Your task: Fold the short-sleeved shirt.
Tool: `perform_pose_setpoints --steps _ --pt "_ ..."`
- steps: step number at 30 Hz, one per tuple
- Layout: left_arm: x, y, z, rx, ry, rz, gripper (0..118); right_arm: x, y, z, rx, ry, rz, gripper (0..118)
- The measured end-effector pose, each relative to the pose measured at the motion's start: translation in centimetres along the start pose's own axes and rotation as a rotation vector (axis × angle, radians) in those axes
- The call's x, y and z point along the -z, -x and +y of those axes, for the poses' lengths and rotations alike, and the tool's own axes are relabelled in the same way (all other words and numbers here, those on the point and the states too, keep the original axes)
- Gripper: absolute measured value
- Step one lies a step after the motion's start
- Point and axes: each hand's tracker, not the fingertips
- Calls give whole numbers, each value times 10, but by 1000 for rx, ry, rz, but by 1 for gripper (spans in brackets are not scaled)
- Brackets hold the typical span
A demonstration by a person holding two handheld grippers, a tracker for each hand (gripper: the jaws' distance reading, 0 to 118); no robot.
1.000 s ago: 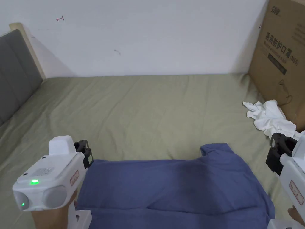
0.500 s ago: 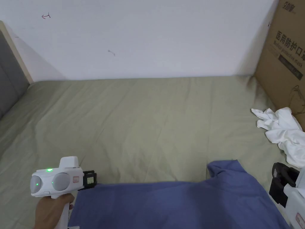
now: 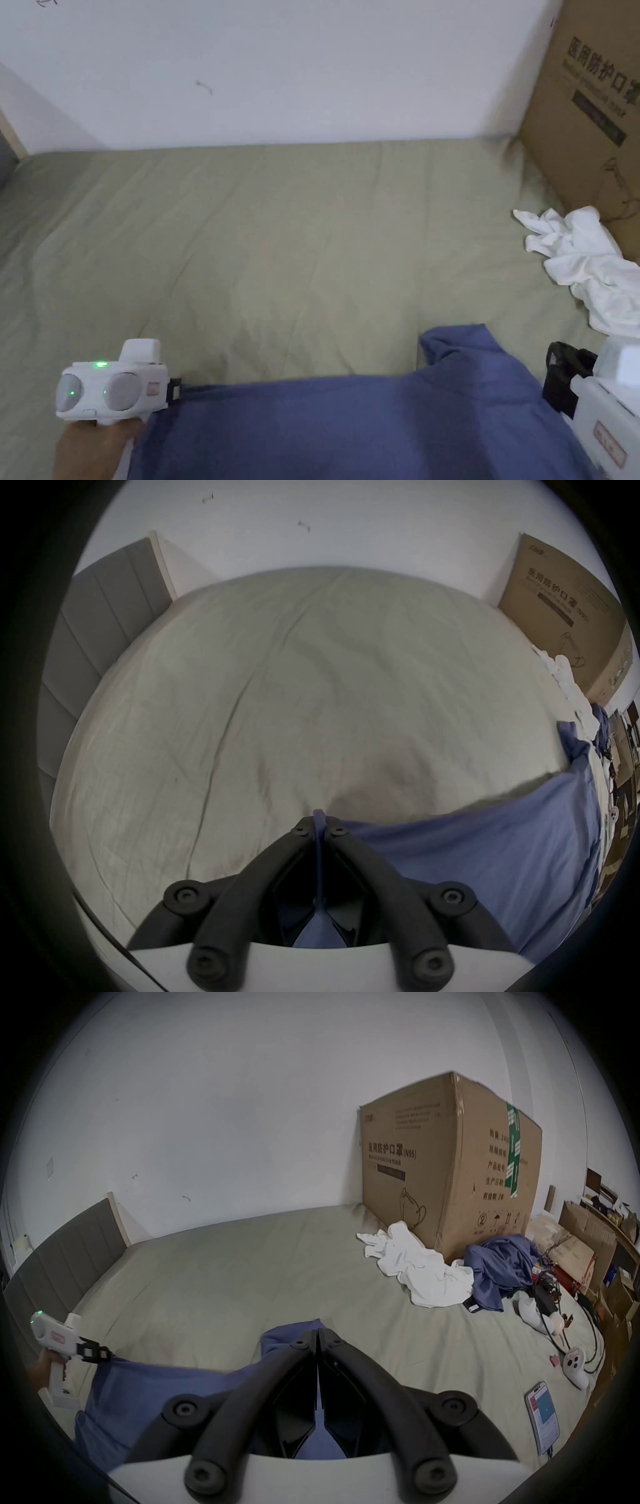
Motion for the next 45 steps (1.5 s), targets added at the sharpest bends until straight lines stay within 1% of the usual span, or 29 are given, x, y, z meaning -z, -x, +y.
perform_pose_setpoints --steps 1,2,3,4,5,6,7,9,12,13,14,15,16,18,19,20,21,22,23,24,26,27,30,32,36,40,45 --pt "-7 2 0 -12 -32 -15 0 6 -2 2 -2 12 -6 2" --pt "-16 2 1 -35 -55 -31 0 12 -4 2 -17 48 -13 12" --pt "-26 2 0 -36 -81 -44 0 45 -26 6 -38 94 -26 36" --pt "-35 1 -1 -37 -107 -60 0 64 -35 7 -75 137 -27 75" --pt "-43 1 -1 -37 -113 -66 0 79 -41 7 -91 172 -40 97" --pt "-51 1 0 -32 -116 -70 0 95 -46 7 -125 177 -63 106" --pt "-56 0 -1 -29 -129 -71 0 100 -42 9 -134 178 -71 107" --pt "-63 0 -2 -26 -145 -79 0 123 -45 5 -155 241 -75 107" --pt "-66 -1 -3 -21 -155 -80 0 161 -46 -9 -189 351 -42 100" --pt "-67 -2 -4 -21 -156 -79 0 171 -47 -13 -187 380 -38 92" --pt "-68 -3 -4 -21 -155 -80 0 180 -47 -18 -169 411 -41 85" --pt "-68 -3 -6 -23 -155 -80 0 186 -45 -22 -174 444 -48 78" --pt "-67 -3 -7 -23 -151 -83 0 188 -41 -24 -172 472 -41 68" --pt "-65 -1 -9 -25 -149 -81 0 194 -36 -32 -148 498 -20 63" --pt "-65 0 -9 -29 -147 -84 0 199 -41 -33 -134 484 -4 61" --pt "-65 1 -10 -33 -144 -85 0 198 -41 -33 -137 475 -14 56" --pt "-64 2 -12 -36 -144 -83 0 195 -39 -31 -129 467 -14 46" --pt "-64 3 -13 -38 -144 -82 0 191 -37 -29 -130 455 -6 17" --pt "-65 3 -14 -39 -143 -79 0 206 -56 -29 -143 449 8 1" --pt "-66 4 -15 -41 -143 -74 0 204 -59 -26 -156 437 -1 1" --pt "-72 5 -20 -54 -147 -72 0 191 -64 -18 -150 397 34 1" --pt "-75 6 -23 -65 -150 -72 0 172 -51 -17 -142 371 33 1" --pt "-87 11 -31 -88 -159 -69 0 133 -55 -4 -120 298 90 1" --pt "-99 15 -39 -101 -165 -69 0 97 -51 2 -105 253 135 1" --pt "-130 24 -57 -109 -180 -64 0 26 -60 7 -106 179 178 1" --pt "-165 32 -81 -117 -207 -76 0 -34 -66 -2 -136 137 191 1" --pt "-192 38 -126 -95 -192 -80 0 -94 -72 -36 -123 126 203 1"
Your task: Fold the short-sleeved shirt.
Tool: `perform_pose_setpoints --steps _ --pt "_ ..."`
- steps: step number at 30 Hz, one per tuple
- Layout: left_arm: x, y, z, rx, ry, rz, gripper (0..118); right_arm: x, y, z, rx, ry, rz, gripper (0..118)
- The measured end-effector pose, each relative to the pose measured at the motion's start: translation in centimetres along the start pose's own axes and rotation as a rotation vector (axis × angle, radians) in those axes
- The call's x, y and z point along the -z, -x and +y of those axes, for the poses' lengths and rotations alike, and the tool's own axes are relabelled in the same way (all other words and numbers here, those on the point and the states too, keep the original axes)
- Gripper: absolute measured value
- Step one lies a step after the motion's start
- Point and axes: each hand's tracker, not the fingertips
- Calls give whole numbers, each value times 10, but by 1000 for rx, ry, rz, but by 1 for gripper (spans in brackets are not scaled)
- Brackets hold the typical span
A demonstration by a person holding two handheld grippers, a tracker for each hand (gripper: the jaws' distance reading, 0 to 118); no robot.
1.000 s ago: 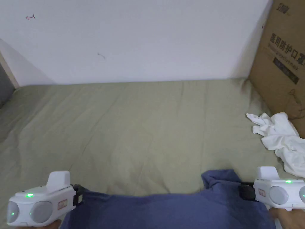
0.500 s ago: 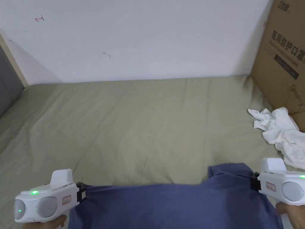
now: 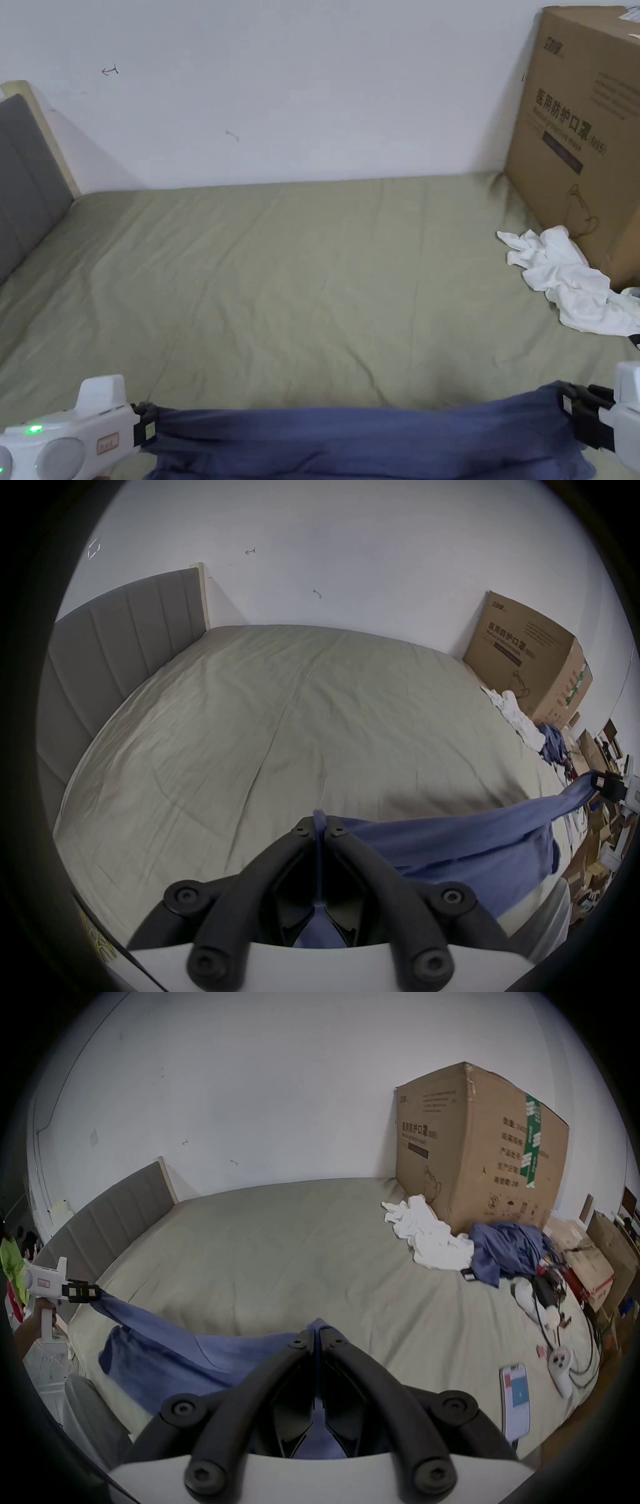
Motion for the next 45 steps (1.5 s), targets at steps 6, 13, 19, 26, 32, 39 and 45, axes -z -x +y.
perform_pose_setpoints --steps 6,13,19,26,32,39,45 --pt "-9 9 -61 -19 76 11 0 -32 19 -60 31 79 -17 1" --pt "5 11 -122 -16 147 37 0 -10 6 -135 135 199 -81 1" --pt "14 11 -139 -65 167 51 1 18 -15 -171 190 264 -115 1" --pt "-16 3 -113 -158 115 -21 94 -12 6 -136 149 133 -168 89" --pt "-86 -29 -56 -118 -180 -58 102 -63 40 -51 37 -178 -167 95" --pt "-146 -76 -6 17 -567 6 101 -105 85 21 -42 -470 -183 95" --pt "-154 -100 3 42 -721 69 71 -105 107 36 -74 -539 -218 75"
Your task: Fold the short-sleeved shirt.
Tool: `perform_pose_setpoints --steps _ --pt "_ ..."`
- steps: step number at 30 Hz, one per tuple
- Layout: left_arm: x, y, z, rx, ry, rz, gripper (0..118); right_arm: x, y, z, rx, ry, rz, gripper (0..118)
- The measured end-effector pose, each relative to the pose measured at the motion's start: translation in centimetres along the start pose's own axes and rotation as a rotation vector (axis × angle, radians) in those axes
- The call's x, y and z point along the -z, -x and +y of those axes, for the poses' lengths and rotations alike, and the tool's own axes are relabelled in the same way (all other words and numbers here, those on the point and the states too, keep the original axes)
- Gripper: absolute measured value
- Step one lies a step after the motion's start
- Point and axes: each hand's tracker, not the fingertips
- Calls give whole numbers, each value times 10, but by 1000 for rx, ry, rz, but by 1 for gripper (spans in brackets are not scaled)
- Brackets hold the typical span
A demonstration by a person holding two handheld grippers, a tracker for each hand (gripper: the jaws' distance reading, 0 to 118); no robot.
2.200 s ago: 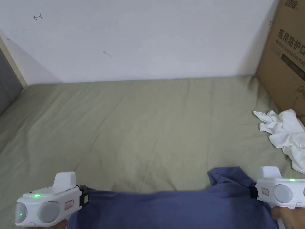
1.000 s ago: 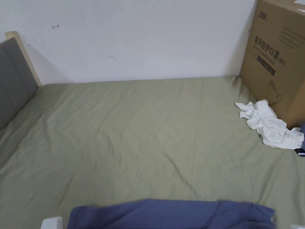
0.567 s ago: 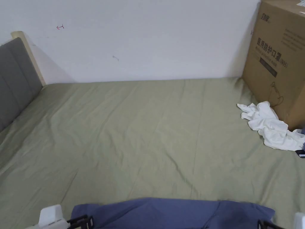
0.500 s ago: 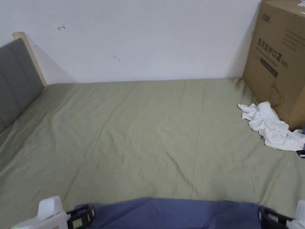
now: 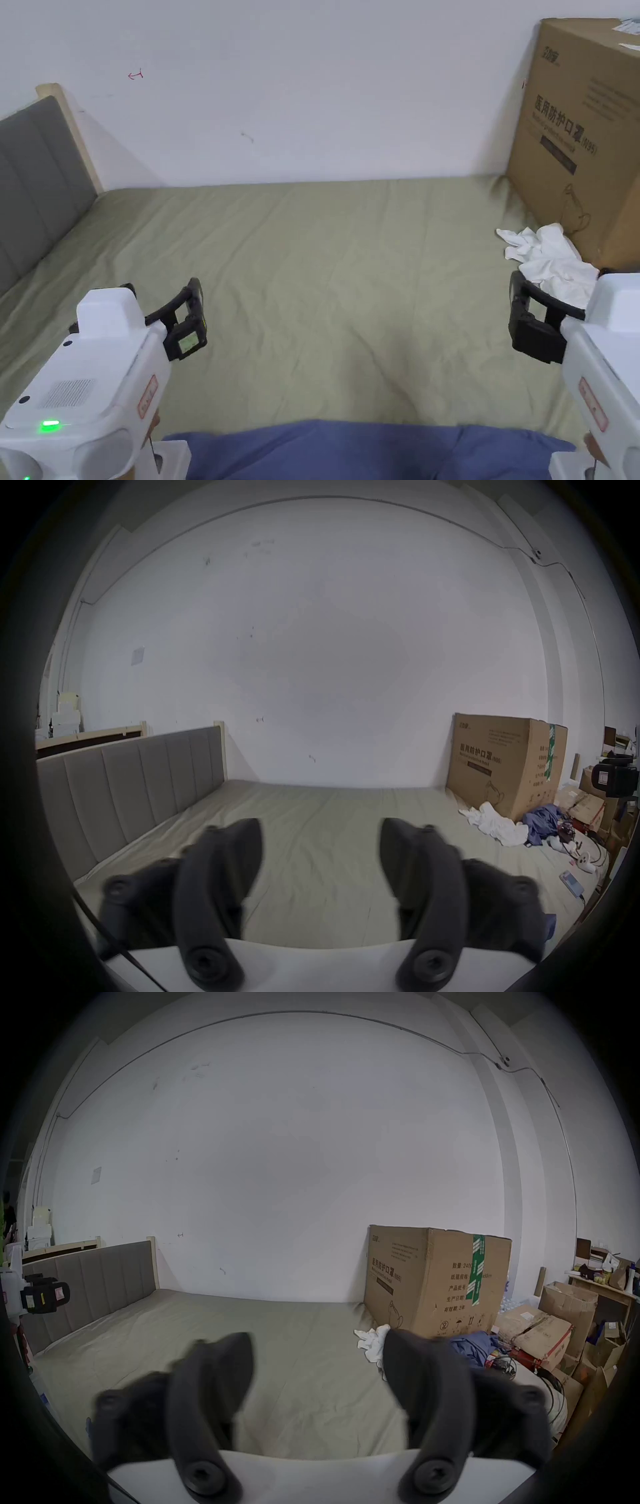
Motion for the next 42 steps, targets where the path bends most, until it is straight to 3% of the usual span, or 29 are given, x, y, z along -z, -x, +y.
perform_pose_setpoints --steps 3,7,11,18,23,28,30,32,34,36,39,41,42 --pt "0 -1 -2 -1 -31 -10 1 3 8 -1 3 0 -6 0" --pt "0 0 -1 -16 12 -60 0 9 13 -4 34 1 13 0" --pt "5 11 -4 -4 75 -89 0 11 15 -5 18 4 24 0" --pt "44 100 -47 -384 393 -335 0 13 13 -9 9 41 43 0" --pt "74 168 -102 -591 641 -403 0 15 12 -19 33 88 49 0" --pt "87 208 -156 -541 748 -355 0 15 25 -19 27 128 50 0" --pt "97 217 -176 -587 854 -376 8 20 27 -23 11 147 50 0" --pt "96 214 -193 -624 940 -404 38 20 30 -25 6 153 48 0" --pt "100 209 -207 -589 982 -396 78 20 32 -28 10 166 52 0" --pt "84 184 -198 -521 991 -331 92 19 33 -30 9 179 51 0" --pt "81 172 -202 -529 1016 -315 89 17 32 -34 11 198 57 0" --pt "78 163 -201 -554 993 -321 71 18 40 -23 7 209 57 0" --pt "78 157 -199 -559 981 -331 54 18 45 -16 3 213 55 0"
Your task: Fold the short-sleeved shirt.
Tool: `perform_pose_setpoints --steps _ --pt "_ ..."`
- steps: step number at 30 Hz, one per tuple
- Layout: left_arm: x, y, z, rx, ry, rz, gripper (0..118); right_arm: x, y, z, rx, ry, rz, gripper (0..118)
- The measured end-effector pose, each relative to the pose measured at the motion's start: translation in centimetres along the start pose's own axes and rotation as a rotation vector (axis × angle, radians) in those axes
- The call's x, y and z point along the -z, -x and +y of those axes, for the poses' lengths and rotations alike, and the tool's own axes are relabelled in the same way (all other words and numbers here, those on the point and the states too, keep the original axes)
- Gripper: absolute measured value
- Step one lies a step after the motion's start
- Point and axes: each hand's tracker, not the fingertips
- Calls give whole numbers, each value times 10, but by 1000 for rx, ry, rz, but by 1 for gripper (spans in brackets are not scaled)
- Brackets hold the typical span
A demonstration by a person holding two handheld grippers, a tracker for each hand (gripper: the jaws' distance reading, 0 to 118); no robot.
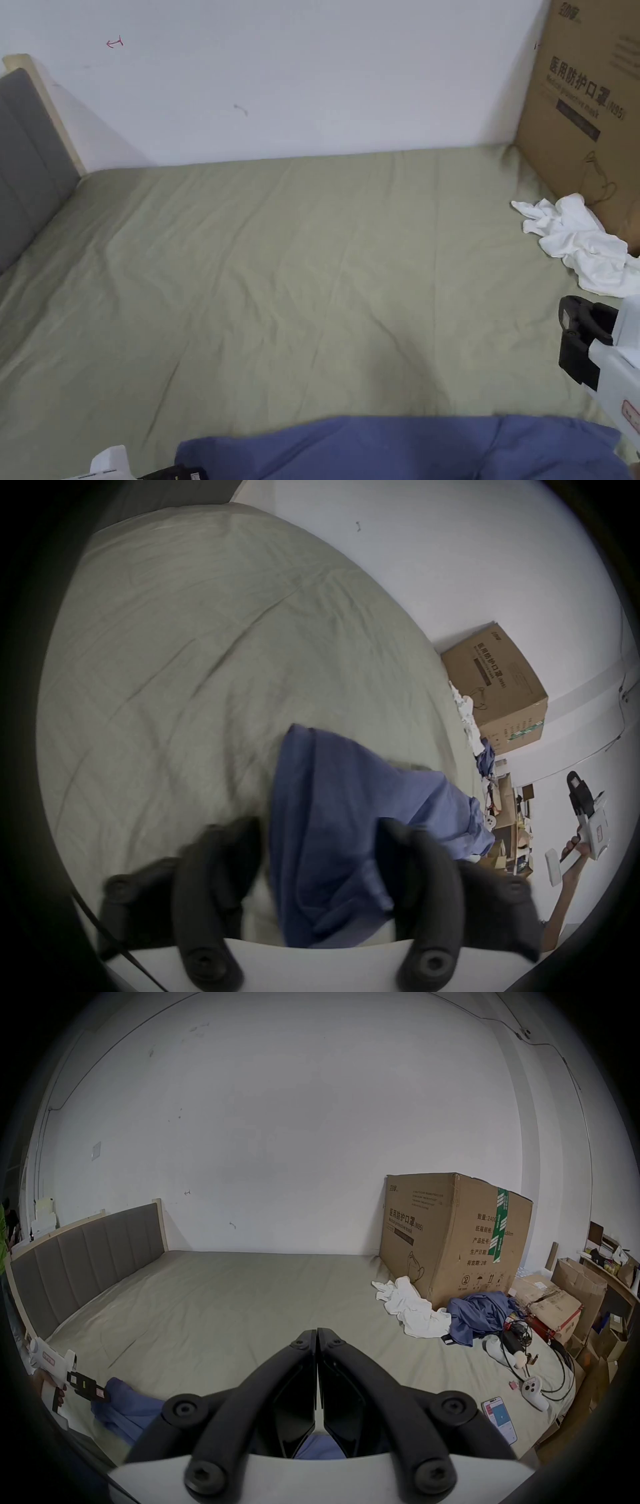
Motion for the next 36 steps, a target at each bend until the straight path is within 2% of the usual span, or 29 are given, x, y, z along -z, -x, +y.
perform_pose_setpoints --steps 1,4,5,8,10,13,16,20,24,32,36 --pt "-2 8 7 7 3 -23 36 -1 0 1 1 1 -2 0" --pt "14 -3 3 25 54 -7 16 6 -10 -4 15 5 -4 0" --pt "22 11 11 31 65 18 14 4 -11 -4 18 3 -7 0" --pt "19 0 9 56 27 58 8 6 -20 -7 27 0 -11 0" --pt "13 -1 12 146 -3 119 6 4 -23 -7 33 0 -10 0" --pt "-8 -8 19 196 -44 153 4 7 -31 -9 42 -5 -8 0" --pt "-34 -8 32 152 -66 135 4 7 -36 -8 57 -22 -4 0" --pt "-67 3 43 193 -102 253 4 5 -41 -5 72 -41 9 0" --pt "-93 -2 39 167 -116 314 4 4 -46 -5 76 -59 22 0" --pt "-80 -98 27 217 -93 303 4 0 -53 -6 90 -74 40 0" --pt "-46 -151 23 315 -34 234 4 -5 -54 -6 90 -80 46 0"
